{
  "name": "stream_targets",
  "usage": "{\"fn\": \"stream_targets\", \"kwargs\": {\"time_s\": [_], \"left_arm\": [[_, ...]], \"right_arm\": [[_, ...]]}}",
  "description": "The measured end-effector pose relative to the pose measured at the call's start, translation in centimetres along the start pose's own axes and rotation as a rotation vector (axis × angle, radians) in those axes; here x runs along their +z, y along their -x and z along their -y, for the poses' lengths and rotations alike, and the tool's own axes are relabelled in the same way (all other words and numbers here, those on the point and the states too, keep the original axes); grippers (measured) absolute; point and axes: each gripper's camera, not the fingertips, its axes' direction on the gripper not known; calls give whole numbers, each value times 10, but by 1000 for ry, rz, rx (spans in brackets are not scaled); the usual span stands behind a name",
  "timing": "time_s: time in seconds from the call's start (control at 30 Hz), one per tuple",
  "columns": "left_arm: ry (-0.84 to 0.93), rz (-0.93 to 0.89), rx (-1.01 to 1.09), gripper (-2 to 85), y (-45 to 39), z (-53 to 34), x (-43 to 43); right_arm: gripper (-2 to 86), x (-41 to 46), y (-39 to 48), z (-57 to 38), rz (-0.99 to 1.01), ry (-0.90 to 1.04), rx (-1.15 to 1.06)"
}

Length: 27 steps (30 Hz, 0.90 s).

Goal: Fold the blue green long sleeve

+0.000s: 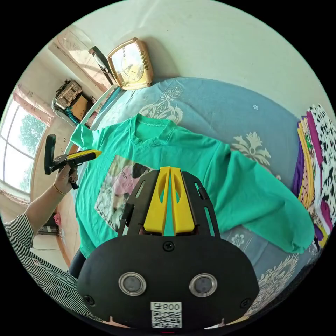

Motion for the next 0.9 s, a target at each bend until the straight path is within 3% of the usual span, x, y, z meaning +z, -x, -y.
{"fn": "stream_targets", "kwargs": {"time_s": [0.33,0.57,0.7,0.8,0.9], "left_arm": [[-21,73,11,2,42,70,125],[-45,83,55,2,58,76,170],[-137,21,119,2,54,76,175],[-132,135,186,2,46,85,198],[-16,195,173,3,60,100,243]], "right_arm": [[1,132,-23,93,-53,18,15],[0,157,-34,122,-36,-1,34],[0,131,-33,100,-21,-122,29],[0,118,-35,76,-53,-137,14],[0,139,-59,70,-176,-50,78]]}}
